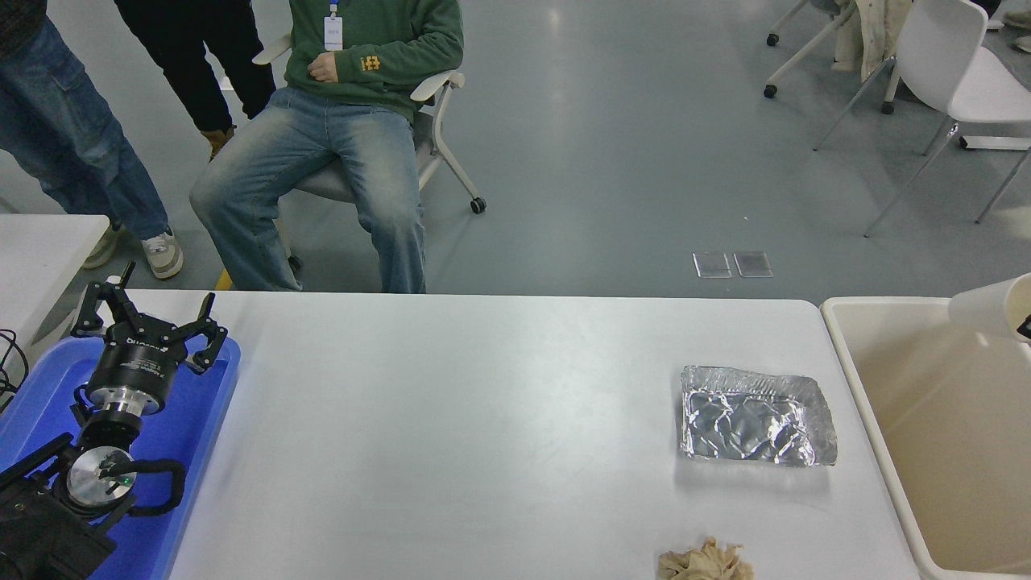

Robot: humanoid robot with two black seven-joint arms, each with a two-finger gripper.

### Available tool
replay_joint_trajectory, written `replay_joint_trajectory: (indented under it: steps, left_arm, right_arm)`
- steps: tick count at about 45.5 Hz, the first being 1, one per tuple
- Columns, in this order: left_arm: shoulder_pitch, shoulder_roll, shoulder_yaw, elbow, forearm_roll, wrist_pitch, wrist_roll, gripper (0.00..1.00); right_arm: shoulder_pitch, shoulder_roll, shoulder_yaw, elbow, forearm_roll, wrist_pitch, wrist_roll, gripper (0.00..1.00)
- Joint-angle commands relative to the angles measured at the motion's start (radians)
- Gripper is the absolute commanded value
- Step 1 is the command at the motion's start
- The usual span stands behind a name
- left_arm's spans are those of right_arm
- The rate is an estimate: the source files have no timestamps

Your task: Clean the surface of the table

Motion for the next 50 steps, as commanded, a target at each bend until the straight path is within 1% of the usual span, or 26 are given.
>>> replay_joint_trajectory:
  steps: [1, 9, 16, 36, 42, 50]
  left_arm:
    - [0.000, 0.000, 0.001, 0.000, 0.000, 0.000, 0.000, 1.00]
    - [0.000, 0.000, 0.001, 0.000, 0.001, 0.000, 0.000, 1.00]
    - [0.000, 0.000, -0.001, 0.000, 0.000, 0.001, 0.000, 1.00]
    - [0.000, 0.000, -0.001, 0.000, 0.001, 0.001, 0.000, 1.00]
    - [0.000, 0.000, -0.001, 0.000, 0.001, 0.001, 0.000, 1.00]
    - [0.000, 0.000, -0.001, 0.000, 0.000, 0.001, 0.000, 1.00]
  right_arm:
    - [-0.055, 0.074, 0.135, -0.001, 0.014, -0.055, -0.048, 0.00]
    - [-0.071, 0.096, 0.185, -0.001, 0.029, -0.056, -0.069, 0.00]
    - [-0.081, 0.103, 0.199, -0.001, 0.100, -0.058, -0.086, 0.00]
    - [-0.084, 0.106, 0.220, 0.003, 0.261, -0.058, -0.186, 0.00]
    - [-0.087, 0.134, 0.224, 0.003, 0.267, -0.058, -0.192, 0.00]
    - [-0.097, 0.139, 0.228, 0.005, 0.267, -0.058, -0.192, 0.00]
